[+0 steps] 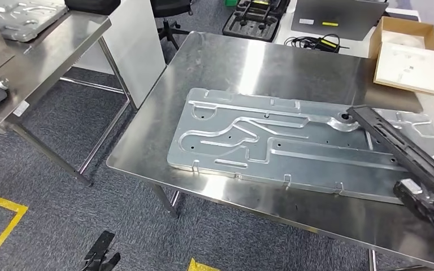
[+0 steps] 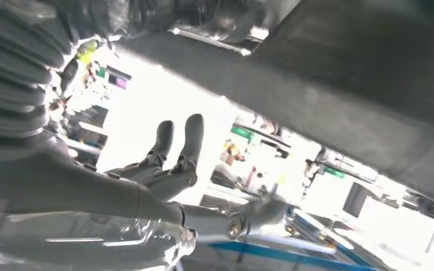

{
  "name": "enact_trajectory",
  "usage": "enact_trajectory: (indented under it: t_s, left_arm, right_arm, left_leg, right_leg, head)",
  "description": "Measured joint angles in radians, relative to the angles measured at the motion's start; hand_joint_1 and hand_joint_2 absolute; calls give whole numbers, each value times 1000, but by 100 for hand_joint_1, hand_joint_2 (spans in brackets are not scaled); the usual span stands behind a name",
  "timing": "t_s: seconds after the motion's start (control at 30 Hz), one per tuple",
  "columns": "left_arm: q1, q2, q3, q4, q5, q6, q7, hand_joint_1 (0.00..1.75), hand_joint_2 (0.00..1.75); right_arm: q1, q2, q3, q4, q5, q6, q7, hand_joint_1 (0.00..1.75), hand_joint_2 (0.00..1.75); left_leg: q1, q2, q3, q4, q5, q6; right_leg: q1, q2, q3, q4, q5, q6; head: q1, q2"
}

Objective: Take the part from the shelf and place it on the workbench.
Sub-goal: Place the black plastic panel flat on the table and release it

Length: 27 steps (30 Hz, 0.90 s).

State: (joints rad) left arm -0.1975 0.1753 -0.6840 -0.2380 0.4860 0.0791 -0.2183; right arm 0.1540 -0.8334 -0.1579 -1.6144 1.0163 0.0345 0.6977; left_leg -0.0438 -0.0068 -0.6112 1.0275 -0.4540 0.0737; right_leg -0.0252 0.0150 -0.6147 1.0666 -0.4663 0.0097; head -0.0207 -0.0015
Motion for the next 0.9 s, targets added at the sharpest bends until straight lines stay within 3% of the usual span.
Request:
enact_trajectory:
  t_s: [0.07,0.17,0.2,0.23,0.27,0.33,0.4,0.5,0.57,0.67,0.73,0.77,0.83,0.9]
  left_arm:
    - [2,0,0,0,5,21,9,0,0]
    - [1,-1,0,0,17,46,23,0,0]
    - [1,-2,0,0,19,54,26,0,0]
    - [2,-4,0,0,20,63,28,0,0]
    - [2,-6,0,0,19,71,30,0,0]
    - [3,-8,0,0,17,86,35,0,0]
    - [0,-10,0,0,14,98,40,0,0]
    - [-2,-10,0,0,8,108,44,0,0]
    - [-3,-11,0,0,6,111,45,0,0]
    - [-4,-16,0,0,2,113,47,0,0]
    - [-4,-19,0,0,-1,113,48,0,0]
    - [-3,-21,0,0,-1,114,48,0,0]
    - [-3,-22,0,0,-2,114,48,0,0]
    - [-7,-22,0,0,-2,114,47,0,0]
  right_arm:
    - [6,-1,-9,6,0,0,0,0,0]
    - [10,0,-21,11,4,-2,1,0,0]
    - [13,1,-22,11,6,-3,1,0,0]
    - [16,3,-22,12,9,-4,1,0,0]
    - [17,4,-23,11,14,-6,1,0,0]
    - [16,5,-25,4,24,-9,1,0,0]
    - [12,4,-27,-11,35,-13,0,0,0]
    - [7,4,-27,-33,53,-17,0,0,0]
    - [-2,5,-26,-51,63,-17,0,0,0]
    - [-26,5,-22,-94,78,-18,0,0,0]
    - [-36,7,-19,-115,82,-19,-1,0,0]
    - [-40,10,-17,-123,83,-20,-2,0,0]
    - [-53,15,-10,-145,86,-21,-7,0,0]
    - [-74,19,5,-171,93,-23,-13,0,0]
  left_leg:
    - [4,3,25,-36,13,1]
    - [7,6,40,-53,18,4]
    - [7,6,40,-50,16,4]
    - [8,6,40,-47,13,3]
    - [10,5,40,-41,9,0]
    - [14,4,35,-20,-5,-10]
    - [13,2,24,7,-20,-21]
    - [14,1,15,19,-23,-33]
    - [18,0,1,48,-46,-44]
    - [28,1,-69,206,-131,-61]
    - [31,1,-100,273,-148,-61]
    - [31,1,-91,256,-130,-57]
    - [27,1,-31,136,-68,-47]
    - [17,0,21,30,-32,-37]
  right_leg:
    - [3,-4,-4,20,-16,5]
    - [5,-6,-75,171,-93,13]
    - [3,-7,-98,213,-105,16]
    - [1,-7,-107,226,-99,20]
    - [-1,-7,-96,201,-75,25]
    - [-7,-7,-40,90,-19,33]
    - [-8,-4,-4,18,0,26]
    - [-4,-1,-5,13,0,3]
    - [-5,-3,-6,8,5,-8]
    - [-4,-4,-9,5,10,-15]
    - [-1,-6,-10,6,11,-16]
    - [0,-7,-10,6,11,-16]
    - [0,-8,-9,5,12,-15]
    - [-2,-7,-10,3,17,-9]
  head:
    - [1,0]
    - [1,0]
    - [1,0]
    - [1,0]
    - [1,0]
    - [1,0]
    - [0,0]
    - [-1,0]
    - [-1,0]
    - [-4,0]
    - [-4,0]
    - [-4,0]
    - [-4,0]
    - [-4,0]
